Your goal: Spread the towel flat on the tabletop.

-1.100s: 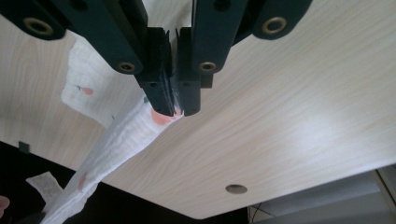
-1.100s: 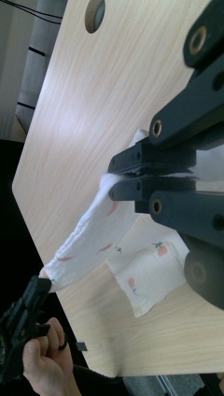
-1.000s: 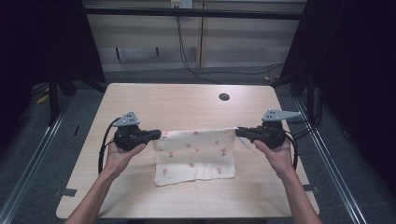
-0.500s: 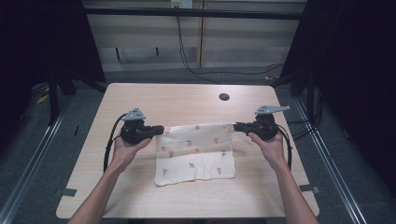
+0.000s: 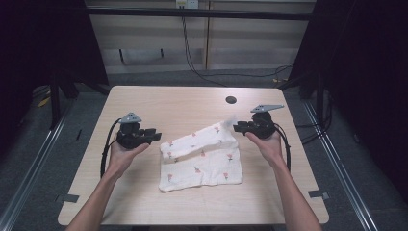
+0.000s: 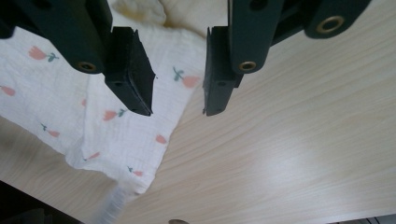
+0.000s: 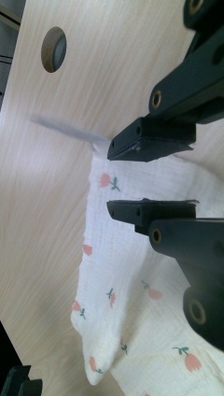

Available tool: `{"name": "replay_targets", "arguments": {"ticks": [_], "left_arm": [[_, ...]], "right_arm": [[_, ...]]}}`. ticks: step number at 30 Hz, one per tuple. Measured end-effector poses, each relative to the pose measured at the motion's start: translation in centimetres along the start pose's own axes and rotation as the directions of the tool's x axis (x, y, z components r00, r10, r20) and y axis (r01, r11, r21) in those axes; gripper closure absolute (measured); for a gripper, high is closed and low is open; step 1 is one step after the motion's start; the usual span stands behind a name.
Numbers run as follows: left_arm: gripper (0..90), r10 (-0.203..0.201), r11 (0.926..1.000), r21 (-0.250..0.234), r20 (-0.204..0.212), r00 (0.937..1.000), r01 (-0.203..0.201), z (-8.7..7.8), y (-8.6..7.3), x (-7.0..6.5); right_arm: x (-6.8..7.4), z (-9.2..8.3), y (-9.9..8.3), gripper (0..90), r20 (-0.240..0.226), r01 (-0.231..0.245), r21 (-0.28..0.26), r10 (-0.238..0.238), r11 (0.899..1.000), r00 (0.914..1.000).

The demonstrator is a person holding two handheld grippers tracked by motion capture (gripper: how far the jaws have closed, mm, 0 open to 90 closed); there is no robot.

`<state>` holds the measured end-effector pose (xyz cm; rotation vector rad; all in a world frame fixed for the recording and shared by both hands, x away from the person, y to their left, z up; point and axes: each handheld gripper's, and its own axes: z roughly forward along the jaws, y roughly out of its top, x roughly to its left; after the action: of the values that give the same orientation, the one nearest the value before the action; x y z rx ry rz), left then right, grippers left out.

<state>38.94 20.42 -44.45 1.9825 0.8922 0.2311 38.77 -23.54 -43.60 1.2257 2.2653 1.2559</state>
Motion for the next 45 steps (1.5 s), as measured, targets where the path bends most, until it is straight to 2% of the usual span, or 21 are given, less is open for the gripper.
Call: {"name": "replay_targets", "arguments": {"ticks": [5, 9, 11, 13, 15, 17, 19, 22, 24, 25, 27, 29, 31, 33, 35, 38, 39, 40, 43, 44, 45], "left_arm": [[59.1, 0.013, 0.9999, 0.006, 0.011, 0.9999, -0.013, -0.8, -0.4, -0.2], [58.6, 0.047, 0.9985, 0.027, 0.041, 0.9980, -0.048, -1.5, -1.0, -1.8], [63.0, 0.064, 0.9970, 0.039, 0.089, 0.9940, -0.067, -1.9, -1.7, -2.8], [65.6, 0.090, 0.9934, 0.059, 0.129, 0.9875, -0.098, -2.1, -2.8, -3.8], [70.0, 0.093, 0.9898, 0.092, 0.163, 0.9822, -0.109, -1.9, -3.7, -4.4], [71.0, 0.092, 0.9835, 0.135, 0.195, 0.9765, -0.120, -1.2, -4.8, -5.0], [67.0, 0.107, 0.9704, 0.192, 0.200, 0.9739, -0.146, -0.2, -5.7, -5.7], [65.9, 0.116, 0.9664, 0.203, 0.203, 0.9722, -0.158, 0.2, -6.0, -6.0], [68.2, 0.147, 0.9624, 0.199, 0.190, 0.9707, -0.185, 0.2, -6.2, -6.5], [68.9, 0.140, 0.9649, 0.193, 0.195, 0.9707, -0.178, 0.2, -6.3, -6.6], [69.7, 0.127, 0.9628, 0.207, 0.223, 0.9665, -0.174, 0.0, -6.8, -6.9], [68.3, 0.159, 0.9472, 0.243, 0.213, 0.9640, -0.210, -0.1, -7.6, -7.5], [65.3, 0.176, 0.9437, 0.239, 0.222, 0.9589, -0.229, -0.3, -8.0, -7.9], [71.2, 0.195, 0.9363, 0.245, 0.235, 0.9522, -0.252, -0.5, -8.2, -8.3], [82.3, 0.228, 0.9250, 0.249, 0.241, 0.9434, -0.287, -0.6, -8.3, -8.7], [89.8, 0.225, 0.9259, 0.245, 0.256, 0.9402, -0.288, -0.6, -8.4, -9.0], [89.8, 0.224, 0.9232, 0.254, 0.255, 0.9407, -0.289, -0.6, -8.3, -8.9], [89.8, 0.213, 0.9284, 0.247, 0.261, 0.9416, -0.278, -0.6, -8.4, -8.8], [87.8, 0.204, 0.9317, 0.243, 0.264, 0.9426, -0.270, -0.6, -8.2, -8.5], [85.7, 0.192, 0.9399, 0.229, 0.259, 0.9467, -0.253, -0.6, -8.1, -8.5], [82.0, 0.183, 0.9424, 0.228, 0.257, 0.9488, -0.244, -0.6, -7.8, -8.3]], "right_arm": [[0.5, -0.3, 0.1, 64.7, 0.000, 0.011, 0.004, -0.011, 1.000, 0.9999], [1.4, -0.9, -0.4, 63.4, -0.032, 0.037, 0.027, -0.036, 0.999, 0.9988], [2.6, -1.5, -1.6, 62.0, -0.045, 0.065, 0.063, -0.062, 0.996, 0.9971], [2.9, -1.7, -2.1, 61.8, -0.055, 0.068, 0.070, -0.065, 0.995, 0.9964], [3.5, -2.0, -3.3, 62.3, -0.074, 0.075, 0.090, -0.069, 0.993, 0.9949], [4.2, -2.0, -4.5, 62.4, -0.083, 0.090, 0.123, -0.081, 0.988, 0.9933], [5.0, -1.9, -6.4, 62.6, -0.105, 0.103, 0.157, -0.088, 0.982, 0.9906], [5.4, -1.7, -7.3, 62.8, -0.107, 0.112, 0.179, -0.094, 0.978, 0.9898], [5.6, -1.2, -8.0, 62.2, -0.114, 0.126, 0.205, -0.104, 0.971, 0.9880], [5.7, -1.0, -8.2, 61.1, -0.106, 0.129, 0.215, -0.109, 0.968, 0.9884], [5.8, -0.5, -8.6, 59.3, -0.103, 0.118, 0.211, -0.098, 0.970, 0.9898], [6.2, -0.3, -8.9, 57.4, -0.102, 0.144, 0.226, -0.124, 0.964, 0.9871], [6.6, -0.3, -8.9, 57.5, -0.088, 0.167, 0.229, -0.150, 0.959, 0.9847], [6.6, -0.3, -9.0, 61.4, -0.082, 0.179, 0.221, -0.164, 0.959, 0.9830], [6.9, -0.4, -8.8, 74.1, -0.060, 0.222, 0.247, -0.214, 0.943, 0.9751], [7.1, -0.8, -9.0, 82.7, -0.066, 0.226, 0.268, -0.216, 0.937, 0.9742], [7.1, -1.3, -9.3, 86.4, -0.086, 0.215, 0.264, -0.199, 0.940, 0.9761], [7.1, -1.3, -9.3, 86.4, -0.086, 0.215, 0.264, -0.199, 0.940, 0.9761], [7.0, -2.2, -10.1, 86.3, -0.110, 0.177, 0.254, -0.154, 0.951, 0.9819], [7.0, -2.5, -10.3, 85.3, -0.120, 0.169, 0.249, -0.142, 0.954, 0.9825], [7.1, -2.8, -10.6, 84.0, -0.128, 0.163, 0.246, -0.134, 0.955, 0.9826]]}}
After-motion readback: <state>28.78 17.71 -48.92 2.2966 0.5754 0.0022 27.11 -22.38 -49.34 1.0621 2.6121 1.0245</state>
